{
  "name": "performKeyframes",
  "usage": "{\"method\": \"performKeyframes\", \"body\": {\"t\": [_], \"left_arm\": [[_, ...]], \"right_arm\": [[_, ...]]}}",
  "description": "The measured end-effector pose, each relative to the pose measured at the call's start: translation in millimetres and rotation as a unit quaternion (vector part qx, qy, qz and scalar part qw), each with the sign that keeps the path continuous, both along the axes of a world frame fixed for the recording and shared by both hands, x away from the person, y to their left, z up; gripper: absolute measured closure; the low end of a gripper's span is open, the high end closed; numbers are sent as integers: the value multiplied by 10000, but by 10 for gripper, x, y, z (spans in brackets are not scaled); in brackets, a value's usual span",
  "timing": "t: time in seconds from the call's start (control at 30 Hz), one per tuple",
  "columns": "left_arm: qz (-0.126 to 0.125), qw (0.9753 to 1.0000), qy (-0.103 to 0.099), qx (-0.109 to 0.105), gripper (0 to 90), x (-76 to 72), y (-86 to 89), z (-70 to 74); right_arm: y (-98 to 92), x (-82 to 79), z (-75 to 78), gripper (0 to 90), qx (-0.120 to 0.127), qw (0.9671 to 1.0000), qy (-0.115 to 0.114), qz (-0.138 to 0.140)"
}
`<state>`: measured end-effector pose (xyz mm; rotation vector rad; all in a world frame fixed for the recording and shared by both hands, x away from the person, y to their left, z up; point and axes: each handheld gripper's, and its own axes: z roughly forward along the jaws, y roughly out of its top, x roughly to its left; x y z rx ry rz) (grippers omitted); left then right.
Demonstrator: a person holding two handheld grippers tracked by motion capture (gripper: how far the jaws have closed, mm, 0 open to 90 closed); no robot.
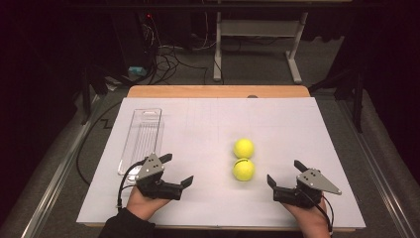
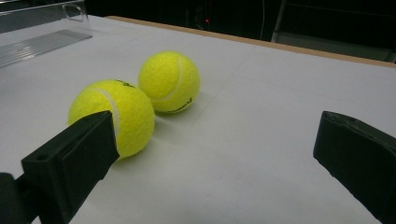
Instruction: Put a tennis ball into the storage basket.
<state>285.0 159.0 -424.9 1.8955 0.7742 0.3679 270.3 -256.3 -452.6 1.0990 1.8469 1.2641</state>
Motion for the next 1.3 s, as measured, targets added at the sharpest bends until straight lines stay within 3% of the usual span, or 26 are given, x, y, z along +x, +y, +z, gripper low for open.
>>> {"method": "performKeyframes", "body": {"t": [0.5, 0.9, 1.0, 1.07, 1.1, 1.17, 1.23, 1.3], "left_arm": [[-231, 9970, 418, 616, 6, 45, -215, -106], [-380, 9892, 812, 1162, 5, 68, -331, -210], [-401, 9841, 990, 1422, 5, 84, -345, -228], [-384, 9826, 1065, 1473, 6, 91, -343, -230], [-348, 9801, 1178, 1558, 7, 102, -338, -219], [-341, 9795, 1227, 1559, 7, 110, -337, -211], [-333, 9769, 1330, 1638, 7, 123, -345, -193], [-351, 9723, 1380, 1854, 8, 127, -374, -185]], "right_arm": [[-9, -2, -12, 0, -8, 10000, 34, 9], [-11, -11, -23, 0, -46, 10000, 57, 30], [-16, -14, -26, 0, -66, 10000, 67, 15], [-17, -17, -35, 0, -61, 9999, 80, -7], [-20, -18, -38, 0, -71, 9999, 89, -13], [-22, -16, -40, 0, -71, 9999, 88, -7], [-22, -14, -41, 0, -77, 9999, 102, 10], [-22, -11, -47, 0, -68, 9999, 103, 15]]}}
